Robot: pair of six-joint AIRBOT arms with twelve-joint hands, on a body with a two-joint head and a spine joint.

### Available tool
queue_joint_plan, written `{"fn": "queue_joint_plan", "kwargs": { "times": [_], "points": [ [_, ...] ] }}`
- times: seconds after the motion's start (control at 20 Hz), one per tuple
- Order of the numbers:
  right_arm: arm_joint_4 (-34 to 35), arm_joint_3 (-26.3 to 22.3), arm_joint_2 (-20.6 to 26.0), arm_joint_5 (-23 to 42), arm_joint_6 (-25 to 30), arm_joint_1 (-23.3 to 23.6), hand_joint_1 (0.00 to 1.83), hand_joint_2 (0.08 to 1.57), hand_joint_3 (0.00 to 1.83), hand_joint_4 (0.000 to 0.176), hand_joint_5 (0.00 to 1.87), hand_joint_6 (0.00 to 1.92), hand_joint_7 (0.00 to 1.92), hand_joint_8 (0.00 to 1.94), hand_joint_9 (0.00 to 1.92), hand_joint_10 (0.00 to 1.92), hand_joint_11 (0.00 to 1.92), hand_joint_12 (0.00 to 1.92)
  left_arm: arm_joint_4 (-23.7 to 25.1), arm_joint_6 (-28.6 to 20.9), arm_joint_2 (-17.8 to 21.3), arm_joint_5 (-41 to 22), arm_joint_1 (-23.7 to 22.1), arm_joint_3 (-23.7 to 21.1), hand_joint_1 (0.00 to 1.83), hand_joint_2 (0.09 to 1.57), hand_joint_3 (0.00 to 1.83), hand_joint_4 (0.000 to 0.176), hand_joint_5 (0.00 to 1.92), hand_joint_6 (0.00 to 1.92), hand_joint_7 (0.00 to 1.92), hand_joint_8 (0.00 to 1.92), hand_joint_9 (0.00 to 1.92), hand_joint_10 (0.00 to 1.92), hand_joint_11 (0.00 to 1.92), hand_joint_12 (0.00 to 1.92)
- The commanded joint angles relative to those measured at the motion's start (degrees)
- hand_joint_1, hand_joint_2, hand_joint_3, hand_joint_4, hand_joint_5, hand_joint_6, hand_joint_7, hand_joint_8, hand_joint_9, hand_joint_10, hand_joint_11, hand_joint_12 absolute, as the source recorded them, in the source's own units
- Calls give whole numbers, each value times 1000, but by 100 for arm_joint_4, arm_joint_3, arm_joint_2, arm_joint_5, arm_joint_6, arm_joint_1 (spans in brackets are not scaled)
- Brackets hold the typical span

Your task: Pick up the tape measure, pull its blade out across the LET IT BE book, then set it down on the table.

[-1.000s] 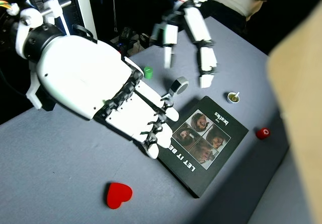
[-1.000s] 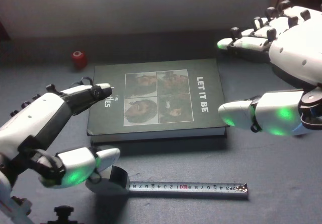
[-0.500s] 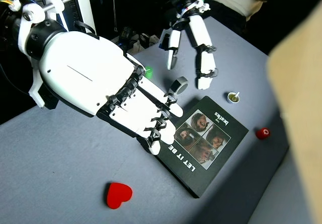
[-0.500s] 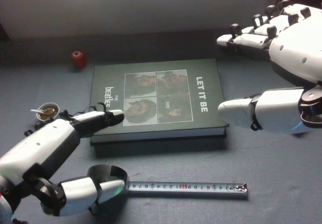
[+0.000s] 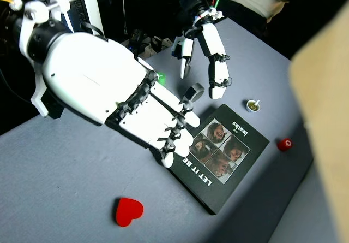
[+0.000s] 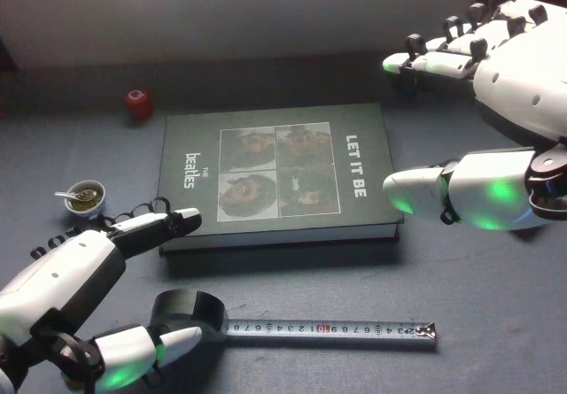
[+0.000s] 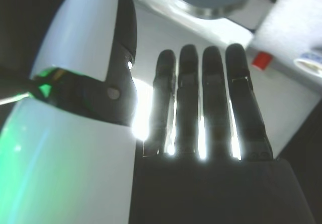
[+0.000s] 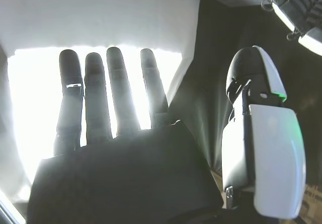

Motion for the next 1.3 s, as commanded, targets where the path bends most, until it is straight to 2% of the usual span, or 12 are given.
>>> {"fn": "queue_joint_plan", "kwargs": {
  "times": [0.0,0.6,1.2,1.25],
  "points": [
    [-349,-12,19,63,26,81,69,1080,1,102,132,0,177,0,157,0,0,858,293,-62,-34,-616,-6,18,1191,1031,2,0,356,0,372,7,341,5,170,544],
    [-349,-10,20,80,11,97,92,1071,0,102,138,1,188,0,157,0,0,829,449,-62,-317,-806,352,176,1181,1038,3,0,375,4,379,2,347,3,177,535],
    [-350,-6,22,73,-10,105,91,1075,0,102,131,2,189,2,161,3,0,845,394,48,-544,-989,490,413,1175,1040,1,0,381,2,380,1,359,5,181,529],
    [-350,-6,22,73,-10,105,90,1076,1,103,131,1,189,1,160,2,0,795,394,54,-573,-989,511,450,1175,1040,1,0,388,5,379,1,358,3,182,529]
  ]
}}
